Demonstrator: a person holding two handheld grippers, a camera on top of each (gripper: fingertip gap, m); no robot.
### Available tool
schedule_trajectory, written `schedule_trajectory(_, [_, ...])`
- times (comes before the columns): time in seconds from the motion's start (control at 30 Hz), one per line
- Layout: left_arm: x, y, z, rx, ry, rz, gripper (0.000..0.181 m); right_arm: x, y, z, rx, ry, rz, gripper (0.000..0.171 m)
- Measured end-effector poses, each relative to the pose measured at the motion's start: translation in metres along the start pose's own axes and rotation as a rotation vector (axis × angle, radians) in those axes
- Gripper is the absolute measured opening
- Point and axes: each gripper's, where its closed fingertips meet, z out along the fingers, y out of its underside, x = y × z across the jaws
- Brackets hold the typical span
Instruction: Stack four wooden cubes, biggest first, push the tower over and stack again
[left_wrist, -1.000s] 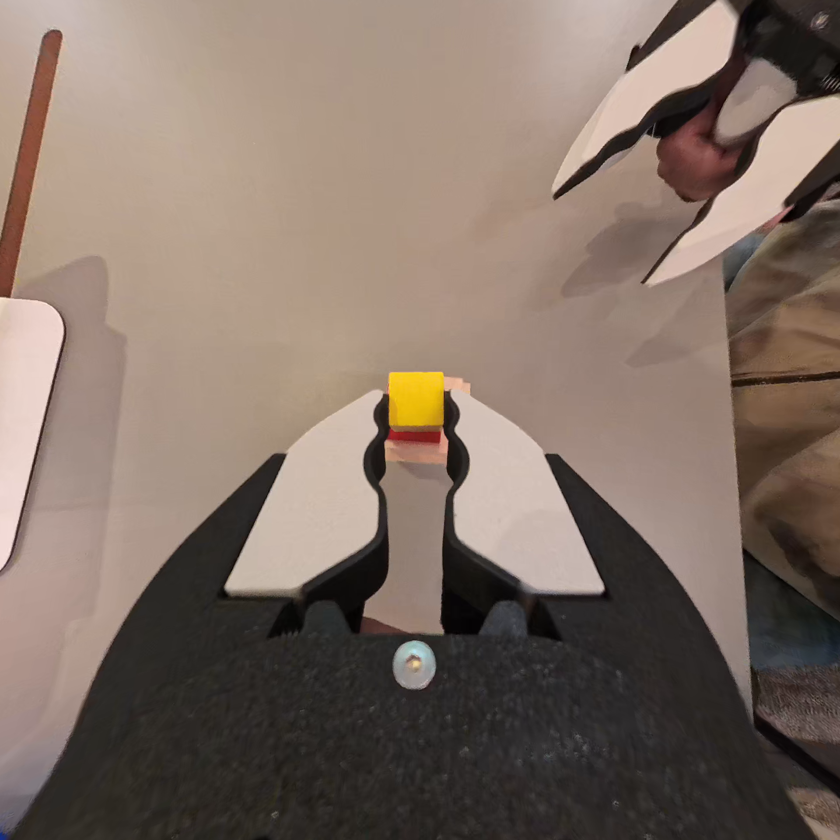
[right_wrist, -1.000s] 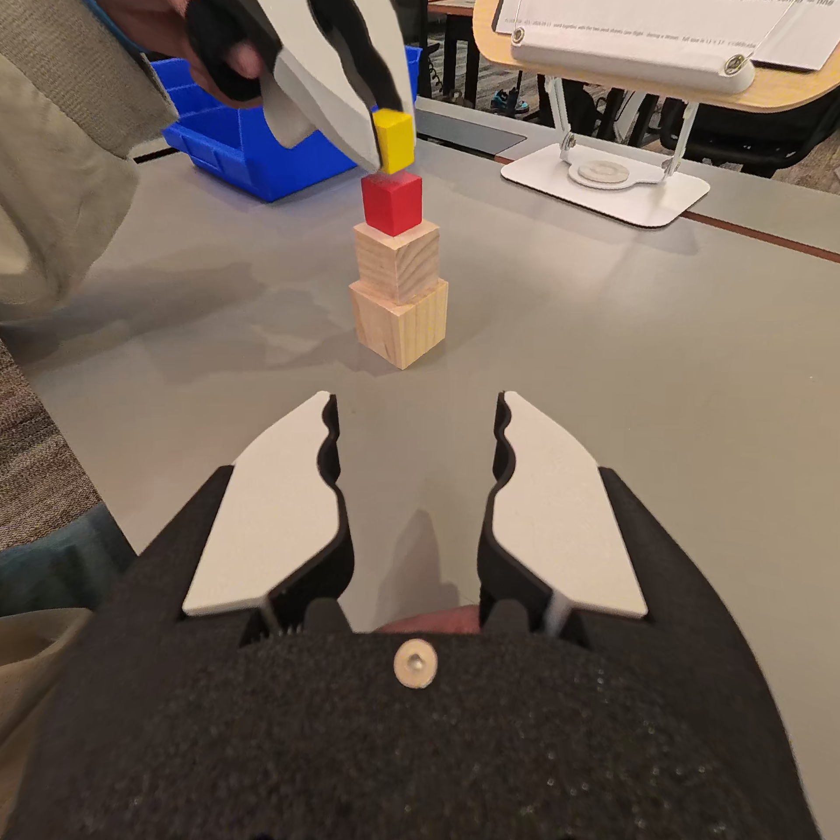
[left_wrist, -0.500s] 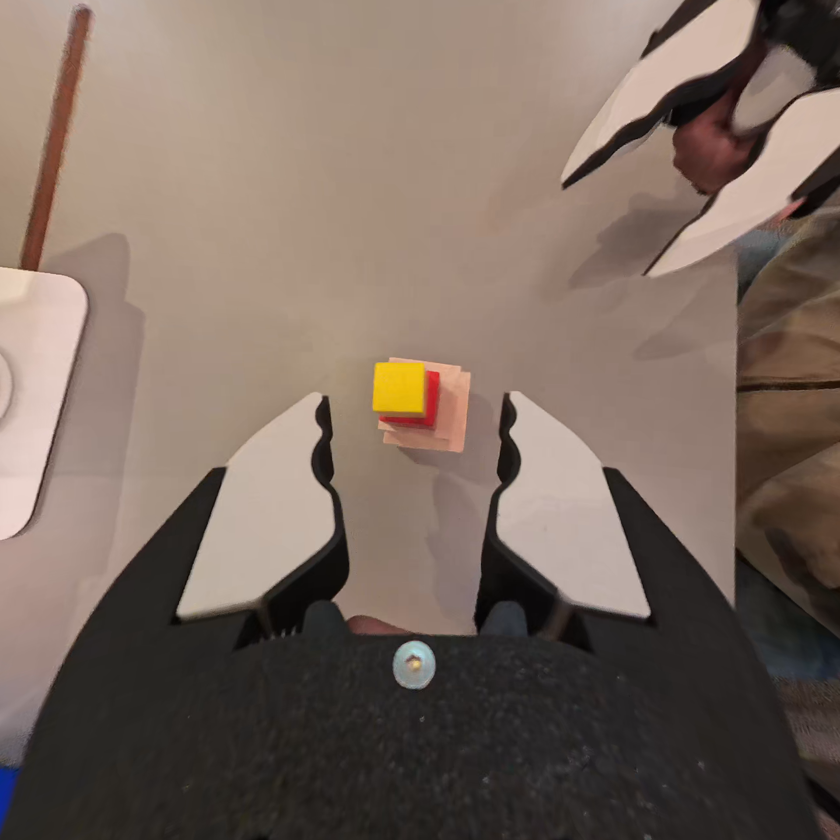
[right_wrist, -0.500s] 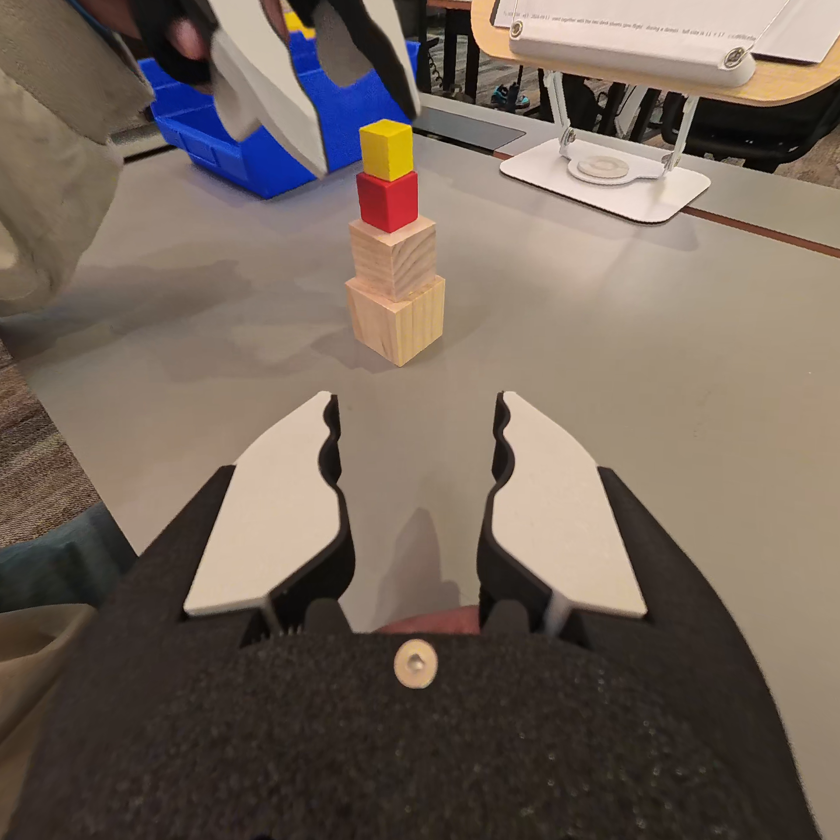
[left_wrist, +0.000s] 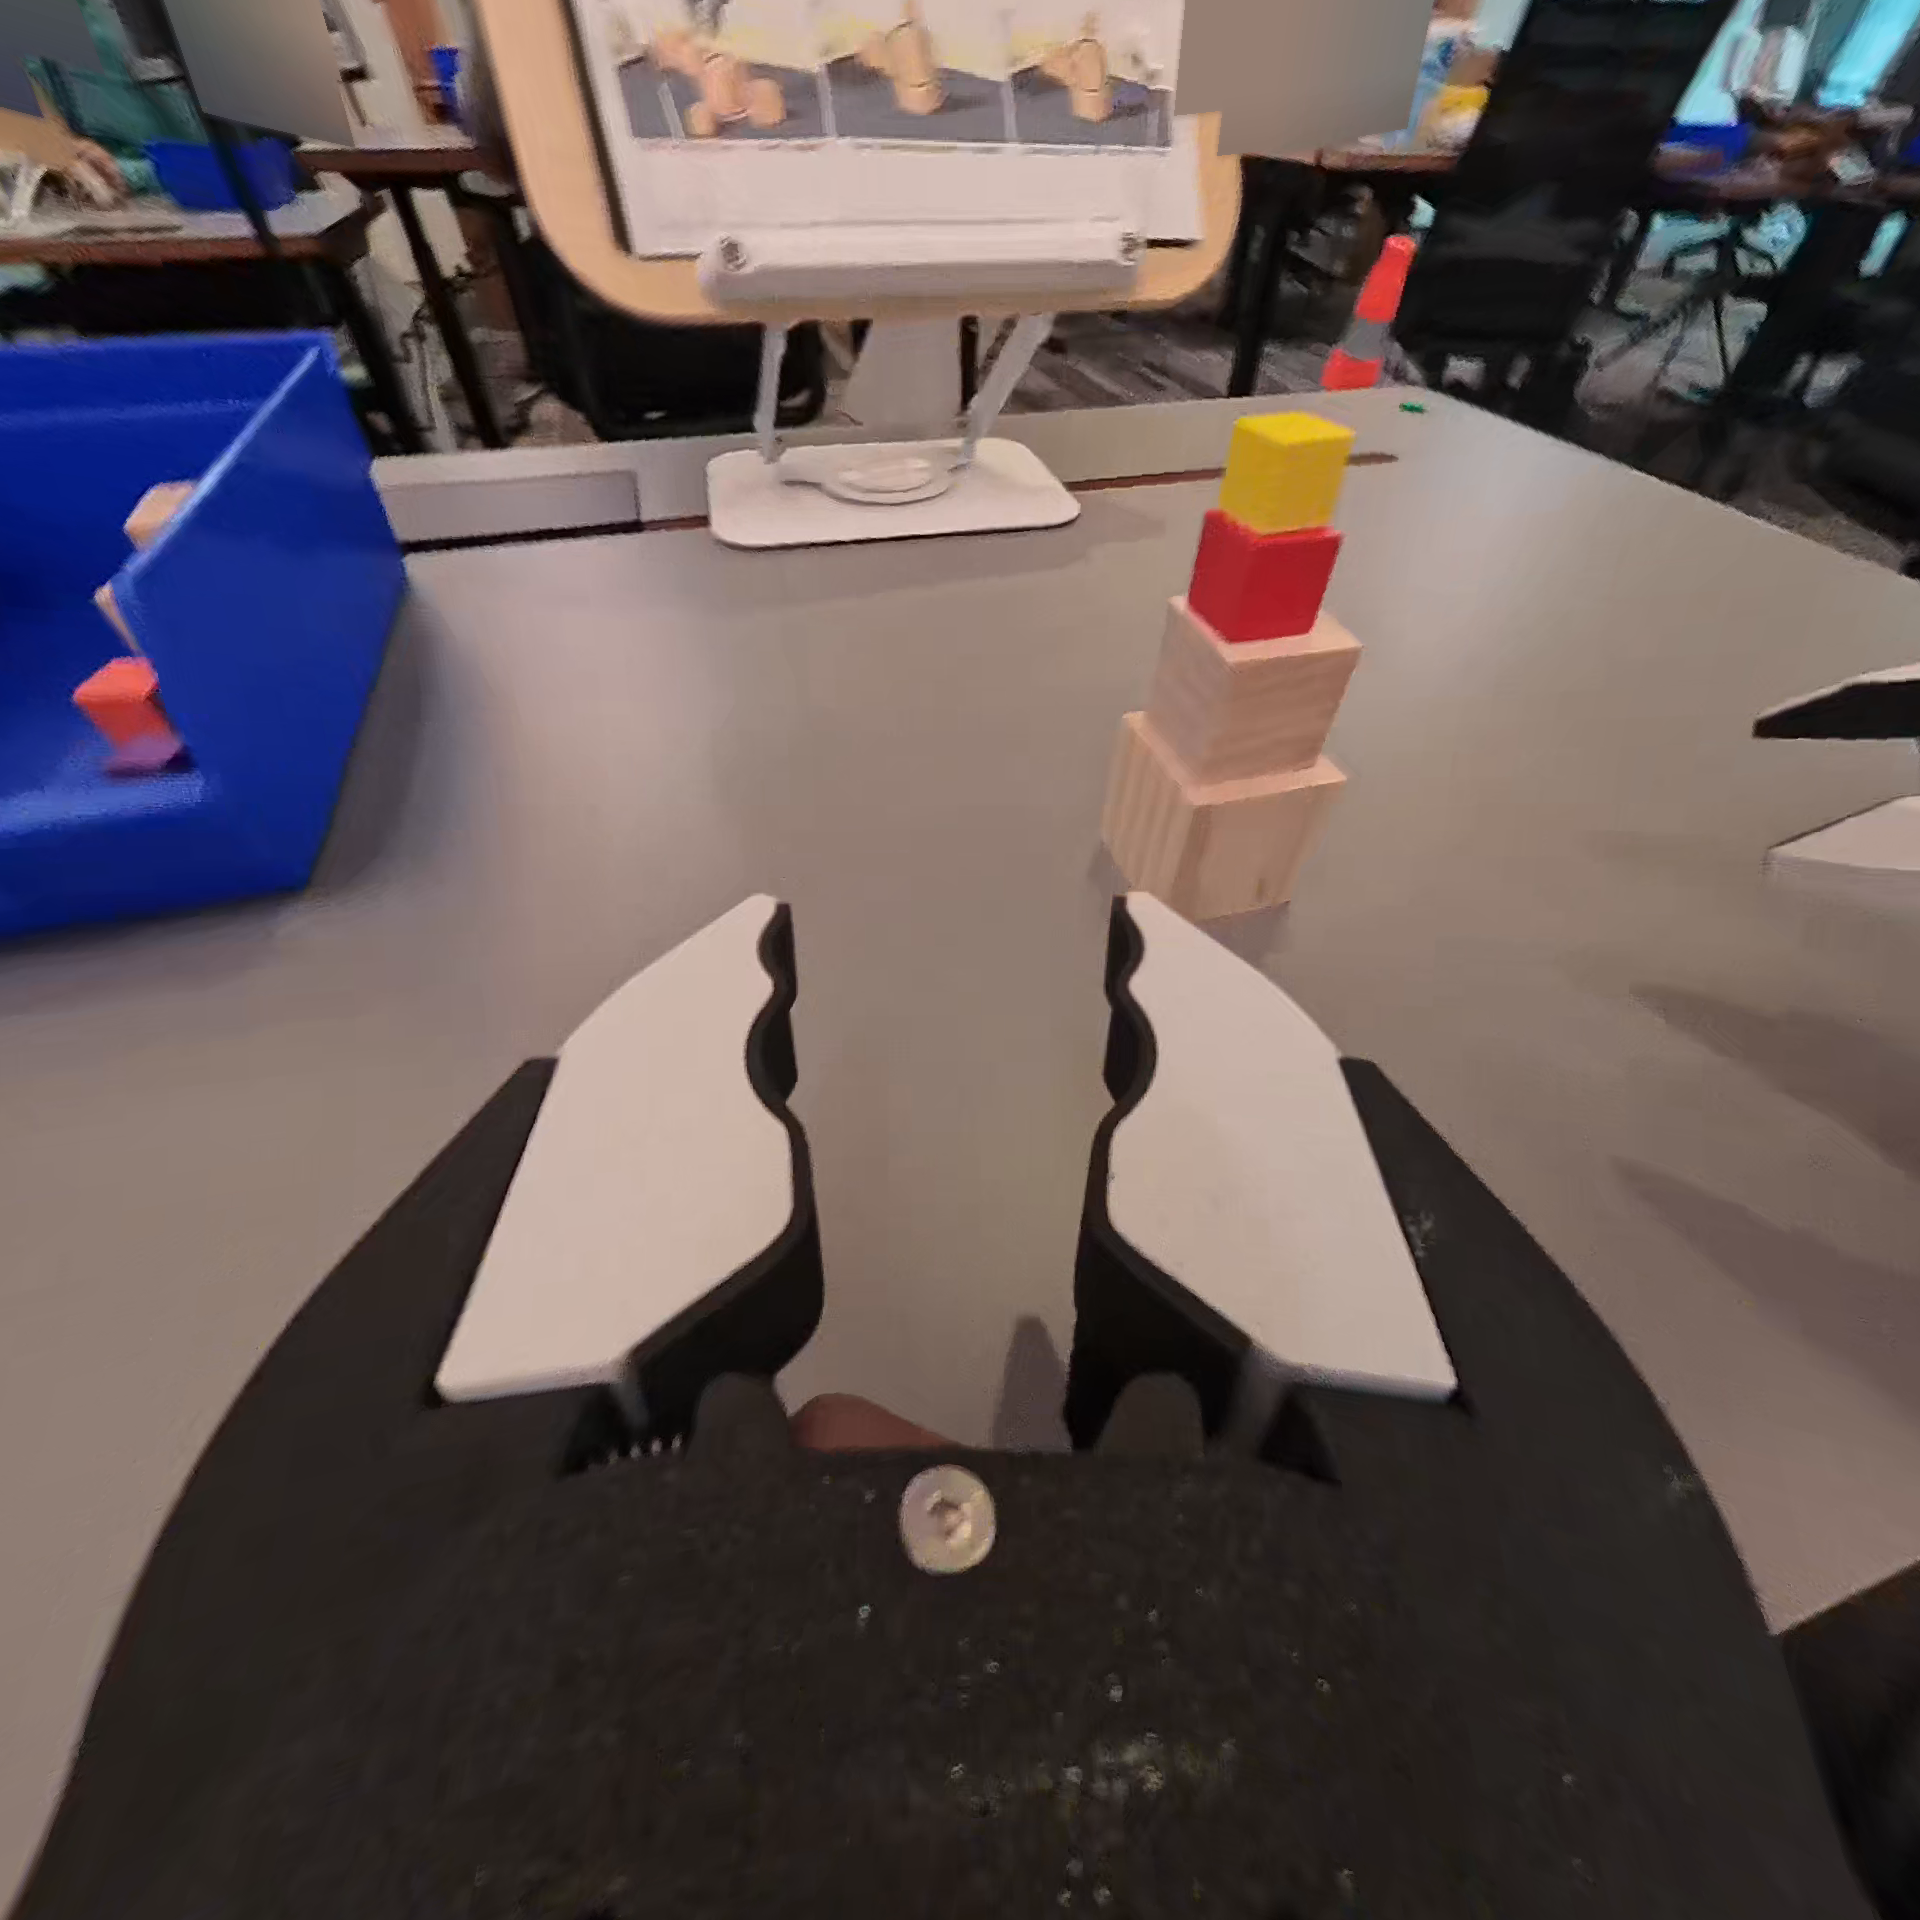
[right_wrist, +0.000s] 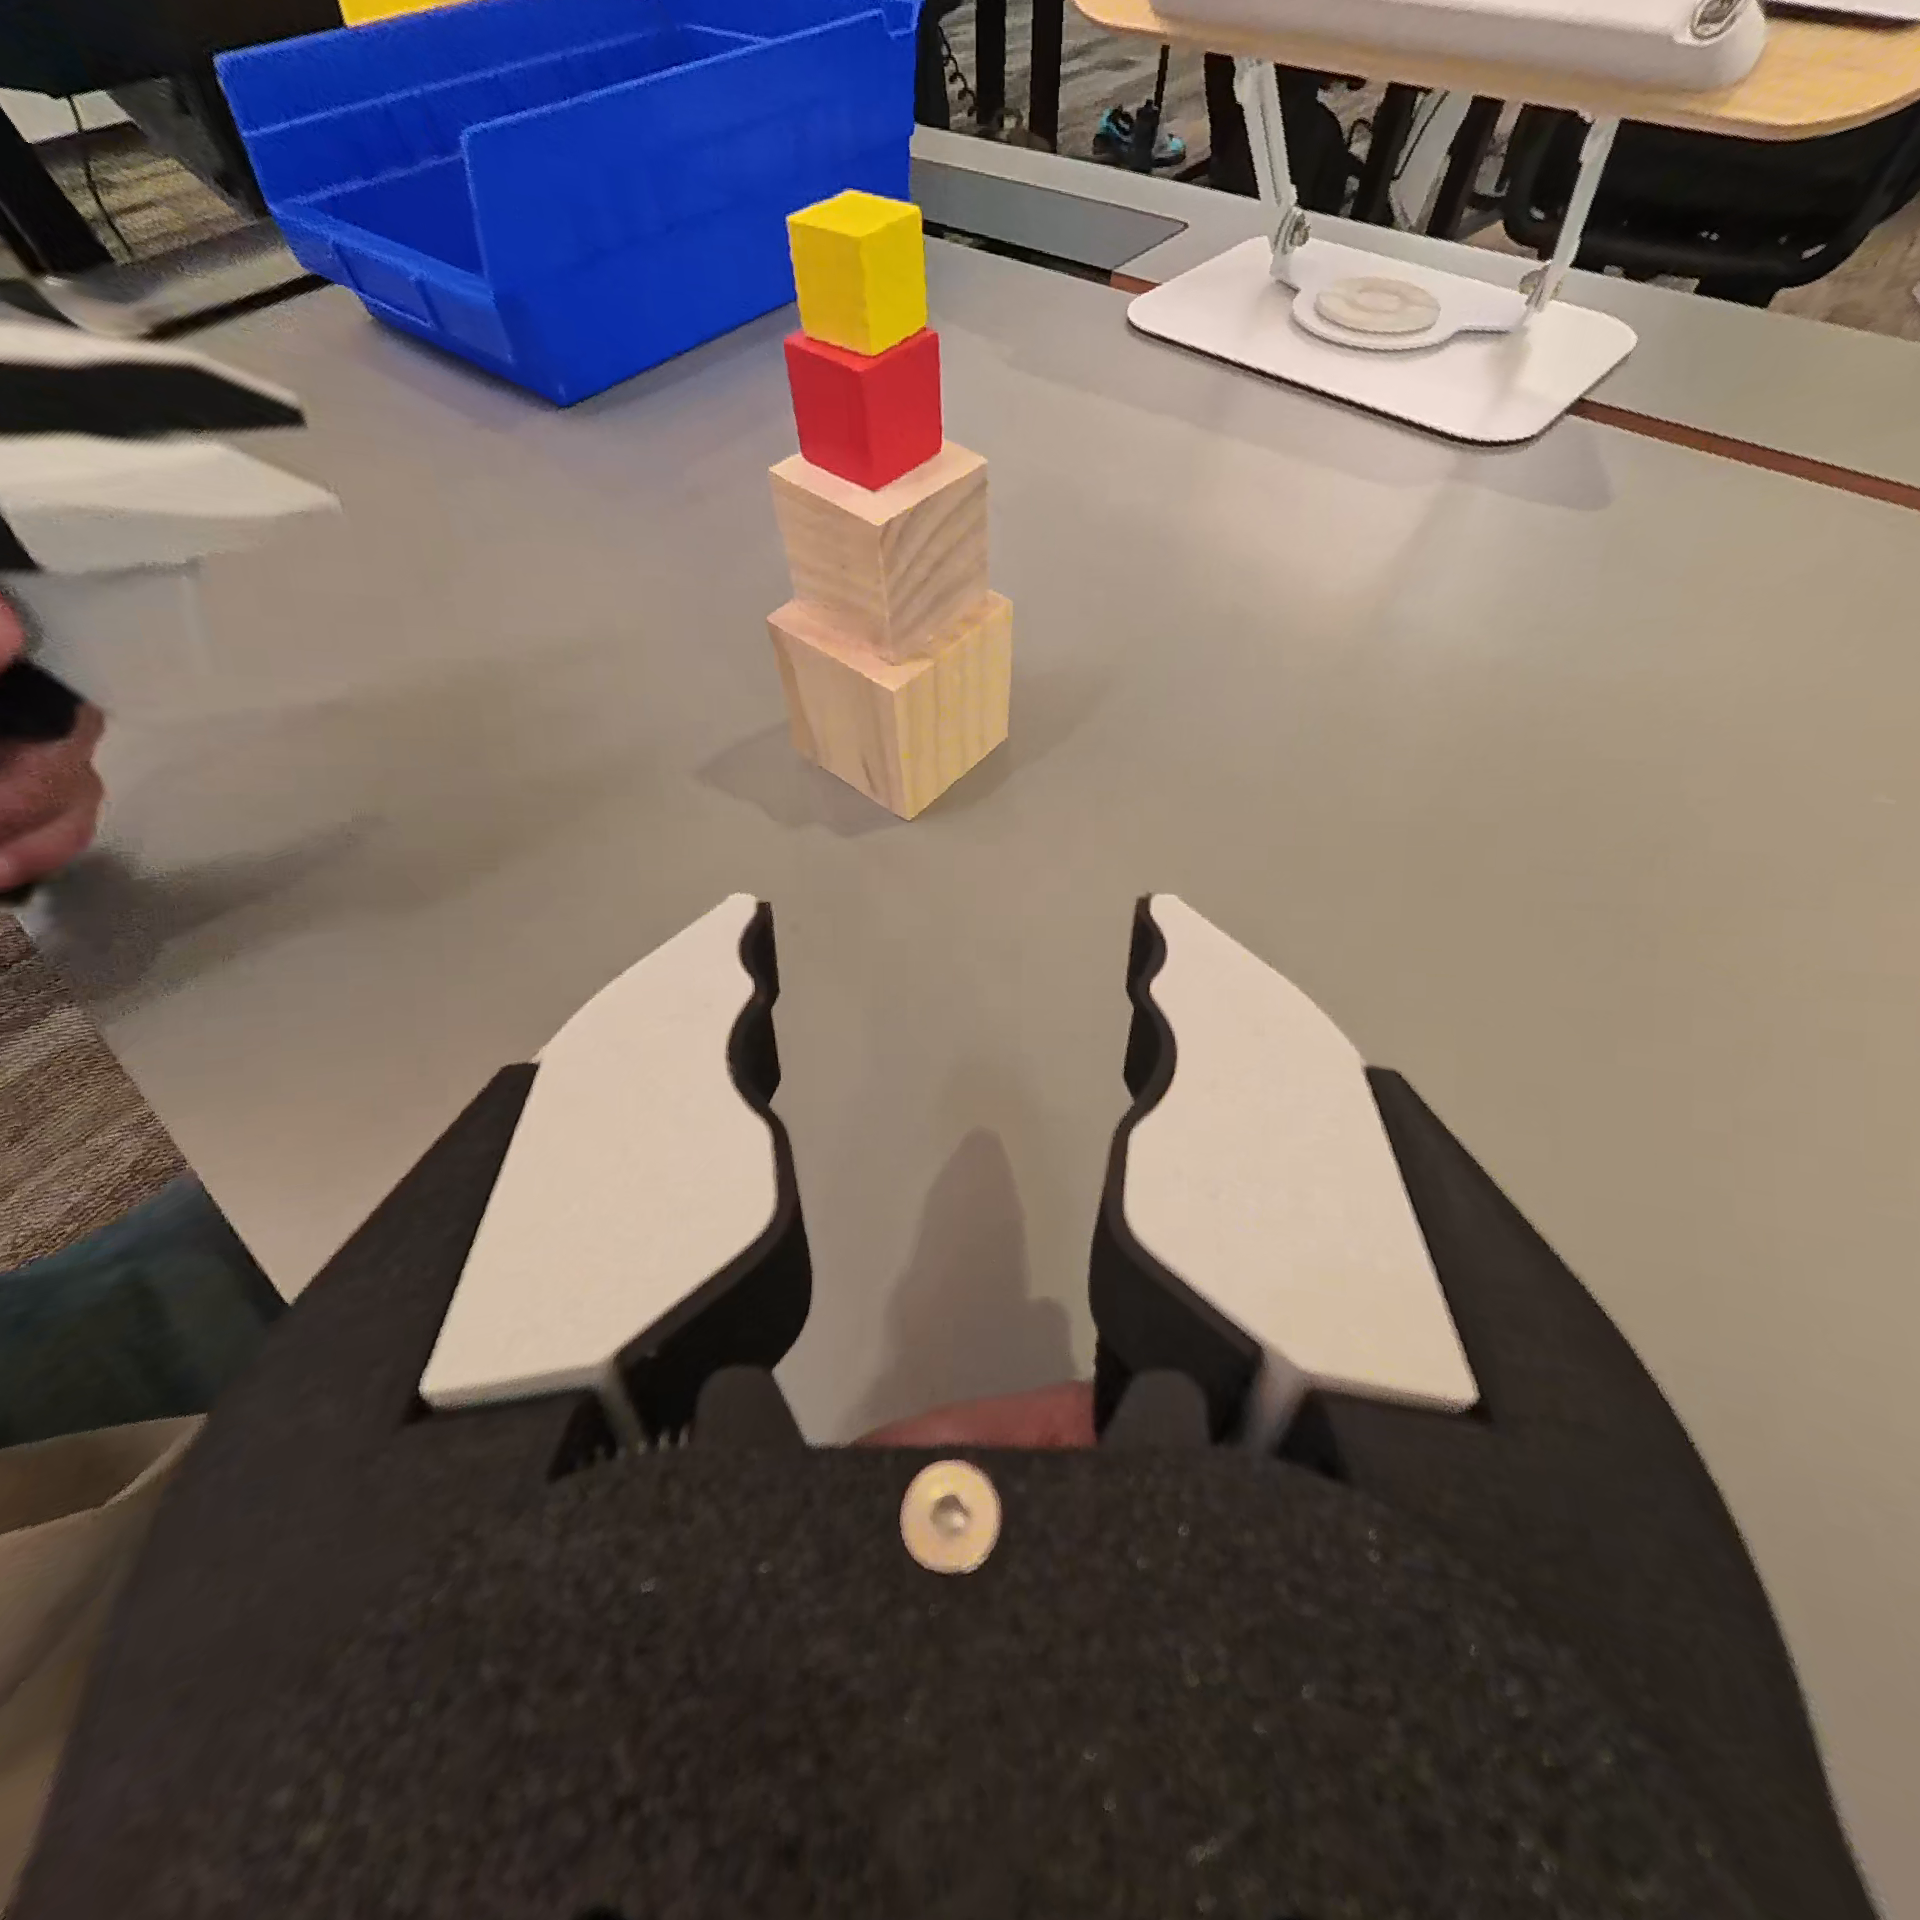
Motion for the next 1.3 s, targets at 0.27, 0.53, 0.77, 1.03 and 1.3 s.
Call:
schedule_trajectory(0.27, [-0.002, 0.017, -0.001, -0.061, -0.011, -0.012, 0.056, 0.002, 0.004, 0.001, -0.025, 0.041, -0.032, 0.064])
schedule_trajectory(0.53, [-0.004, 0.018, 0.0, -0.068, 0.008, -0.051, 0.054, 0.0, 0.007, 0.003, -0.037, 0.036, -0.029, 0.064])
schedule_trajectory(0.77, [0.002, 0.021, 0.002, -0.091, -0.002, 0.013, 0.054, 0.0, 0.006, 0.001, -0.034, 0.028, -0.027, 0.064])
schedule_trajectory(1.03, [0.069, 0.022, 0.014, -0.181, 0.366, 0.055, 0.0, 0.002, 0.003, -0.002, -0.03, 0.03, -0.036, 0.062])
schedule_trajectory(1.3, [0.168, 0.051, 0.019, -0.35, 0.678, 0.347, 0.0, 0.011, 0.001, -0.01, -0.024, 0.047, -0.038, 0.061])
